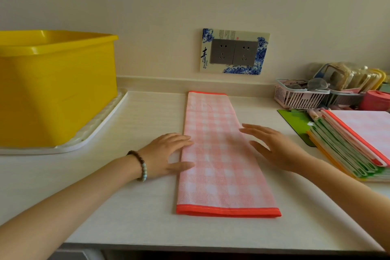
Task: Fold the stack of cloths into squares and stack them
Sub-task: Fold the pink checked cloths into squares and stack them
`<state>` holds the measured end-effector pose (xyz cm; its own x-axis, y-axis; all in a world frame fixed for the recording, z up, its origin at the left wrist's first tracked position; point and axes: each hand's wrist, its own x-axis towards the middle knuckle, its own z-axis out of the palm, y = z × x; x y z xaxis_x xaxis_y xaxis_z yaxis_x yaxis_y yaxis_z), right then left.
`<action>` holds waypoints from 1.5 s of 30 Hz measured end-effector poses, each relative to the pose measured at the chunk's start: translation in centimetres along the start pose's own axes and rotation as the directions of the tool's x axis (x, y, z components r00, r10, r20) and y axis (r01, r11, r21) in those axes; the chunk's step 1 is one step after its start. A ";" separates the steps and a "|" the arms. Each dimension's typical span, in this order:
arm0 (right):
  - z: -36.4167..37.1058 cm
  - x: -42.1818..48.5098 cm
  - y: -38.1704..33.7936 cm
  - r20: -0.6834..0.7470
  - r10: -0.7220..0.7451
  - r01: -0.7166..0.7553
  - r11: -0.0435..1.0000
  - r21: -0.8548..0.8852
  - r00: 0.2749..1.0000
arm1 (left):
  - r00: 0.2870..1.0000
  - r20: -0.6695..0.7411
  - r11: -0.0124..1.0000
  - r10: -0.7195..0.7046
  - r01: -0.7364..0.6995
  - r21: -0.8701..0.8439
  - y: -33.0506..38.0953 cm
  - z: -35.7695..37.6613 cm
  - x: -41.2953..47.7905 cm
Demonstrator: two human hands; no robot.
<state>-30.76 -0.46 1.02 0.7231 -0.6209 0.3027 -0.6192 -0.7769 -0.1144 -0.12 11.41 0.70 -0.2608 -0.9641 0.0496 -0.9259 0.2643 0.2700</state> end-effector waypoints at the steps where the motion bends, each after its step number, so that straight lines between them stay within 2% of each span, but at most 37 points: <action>1: -0.6 -1.1 0.0 0.003 -0.078 0.078 0.992 -0.095 0.997 | 1.000 -0.006 1.000 0.029 -0.029 0.002 0.0 -0.1 -0.5; 4: -2.0 -3.3 0.0 0.071 -0.291 0.298 0.906 -0.301 0.954 | 0.997 0.033 0.997 0.074 -0.074 0.019 0.2 -0.2 -1.7; 8: -2.4 -3.8 0.1 0.149 -0.420 0.445 0.829 -0.339 0.895 | 0.990 0.135 0.997 0.050 -0.057 0.044 0.3 -0.3 -2.2; 13: -1.8 -2.6 0.0 0.174 -0.486 0.516 0.787 -0.340 0.856 | 0.953 0.303 0.995 -0.011 -0.019 0.094 0.9 -0.4 -2.7; 19: -0.8 -1.4 -0.5 0.138 -0.462 0.482 0.822 -0.304 0.876 | 0.928 0.370 0.992 -0.049 0.004 0.124 0.9 -0.5 -2.7; 22: -0.2 -1.5 -0.8 0.055 -0.351 0.355 0.920 -0.167 0.935 | 0.941 0.337 0.997 -0.030 0.006 0.072 0.9 -0.5 -2.6; 26: 0.0 -1.3 -0.9 0.028 -0.102 0.100 0.993 0.059 0.994 | 0.995 0.100 0.974 -0.028 0.049 -0.220 0.3 -0.5 -1.8; 28: 0.1 -0.8 -0.6 0.073 0.063 -0.076 0.978 0.194 0.995 | 0.997 0.012 0.886 -0.070 0.068 -0.459 -0.1 -0.3 -0.7; 30: 0.5 -0.1 -0.4 0.031 0.147 -0.149 0.933 0.328 0.989 | 0.991 -0.036 0.782 -0.131 0.081 -0.618 -0.6 -0.2 0.4; 31: 0.6 0.3 -0.4 -0.024 0.174 -0.153 0.913 0.377 0.984 | 0.988 -0.038 0.781 -0.149 0.094 -0.617 -0.8 -0.2 0.9; 32: 0.6 0.6 -0.6 -0.047 0.205 -0.169 0.897 0.408 0.978 | 0.987 -0.054 0.826 -0.152 0.097 -0.555 -1.2 -0.1 1.2; 34: 0.7 1.4 -1.0 -0.039 0.280 -0.237 0.870 0.432 0.959 | 0.983 -0.094 0.883 -0.157 0.097 -0.460 -1.4 0.1 1.9; 40: 1.4 2.9 -1.2 -0.009 0.451 -0.374 0.751 0.545 0.892 | 0.937 -0.204 0.862 -0.283 0.156 -0.482 -0.9 0.6 4.1; 45: 2.1 4.0 -1.0 -0.081 0.541 -0.450 0.766 0.459 0.837 | 0.883 -0.162 0.833 -0.440 0.334 -0.442 -0.7 0.6 5.4</action>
<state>-26.57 -2.43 0.33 0.2453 -0.9315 0.2685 -0.6590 -0.3633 -0.6585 -1.02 6.01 0.24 0.2211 -0.9719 0.0806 -0.7373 -0.1125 0.6662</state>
